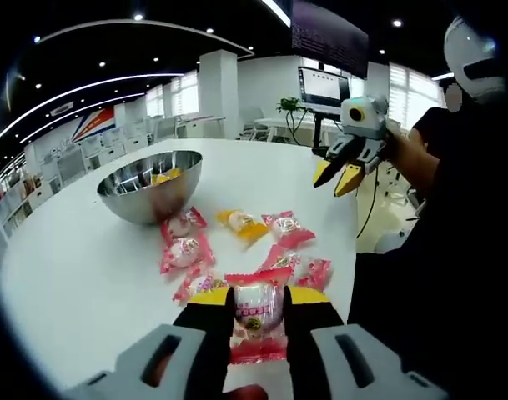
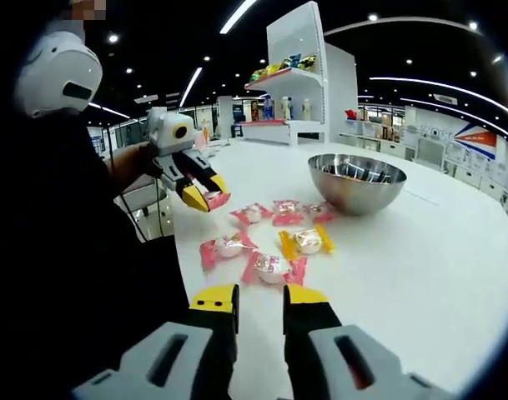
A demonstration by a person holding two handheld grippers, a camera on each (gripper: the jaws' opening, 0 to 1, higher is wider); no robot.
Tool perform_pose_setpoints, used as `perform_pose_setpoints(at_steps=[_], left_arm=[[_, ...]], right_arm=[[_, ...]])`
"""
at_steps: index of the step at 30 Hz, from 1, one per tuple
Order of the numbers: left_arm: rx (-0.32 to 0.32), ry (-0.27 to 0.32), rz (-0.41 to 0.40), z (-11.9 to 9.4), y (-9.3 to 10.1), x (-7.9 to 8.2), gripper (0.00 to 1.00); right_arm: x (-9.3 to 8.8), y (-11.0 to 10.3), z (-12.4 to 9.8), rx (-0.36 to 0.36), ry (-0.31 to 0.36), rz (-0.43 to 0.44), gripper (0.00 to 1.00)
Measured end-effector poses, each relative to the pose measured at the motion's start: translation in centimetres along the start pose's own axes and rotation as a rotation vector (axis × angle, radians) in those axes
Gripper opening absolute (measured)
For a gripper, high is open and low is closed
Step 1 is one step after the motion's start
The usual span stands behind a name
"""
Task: Pick up the marshmallows scattered on the table and place them into the bowl on the table
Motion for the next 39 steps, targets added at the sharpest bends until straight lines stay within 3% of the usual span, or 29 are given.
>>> perform_pose_setpoints(at_steps=[16, 20, 28, 33, 39], left_arm=[[0.08, 0.082, 0.035, 1.6, -5.6, 5.5, 0.25], [0.106, 0.106, 0.021, 2.7, -7.5, 7.0, 0.25], [0.098, 0.135, 0.016, 4.8, -9.4, 9.0, 0.25], [0.147, 0.157, 0.006, 6.3, -12.4, 10.4, 0.25], [0.187, 0.172, -0.003, 8.0, -14.5, 11.6, 0.25]], right_arm=[[0.0, 0.7, 0.2, -0.009, -0.004, 0.0, 0.21], [-0.1, 0.8, 0.1, -0.01, -0.004, 0.003, 0.21], [-0.7, 1.1, 0.1, -0.022, -0.013, 0.017, 0.2], [-1.0, 1.2, 0.3, -0.02, -0.016, 0.024, 0.2], [-1.2, 1.2, 0.6, -0.02, -0.021, 0.03, 0.2]])
Point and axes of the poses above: the point that each gripper's makers call its tool centre point, and the gripper's own axes: z roughly forward along the fingers, y roughly to its right, x roughly out of its top, the point moved 1 cm from there along -z, roughly backward along the fingers, and after that the axes turned 11 degrees about y, right-handed, at the moved point
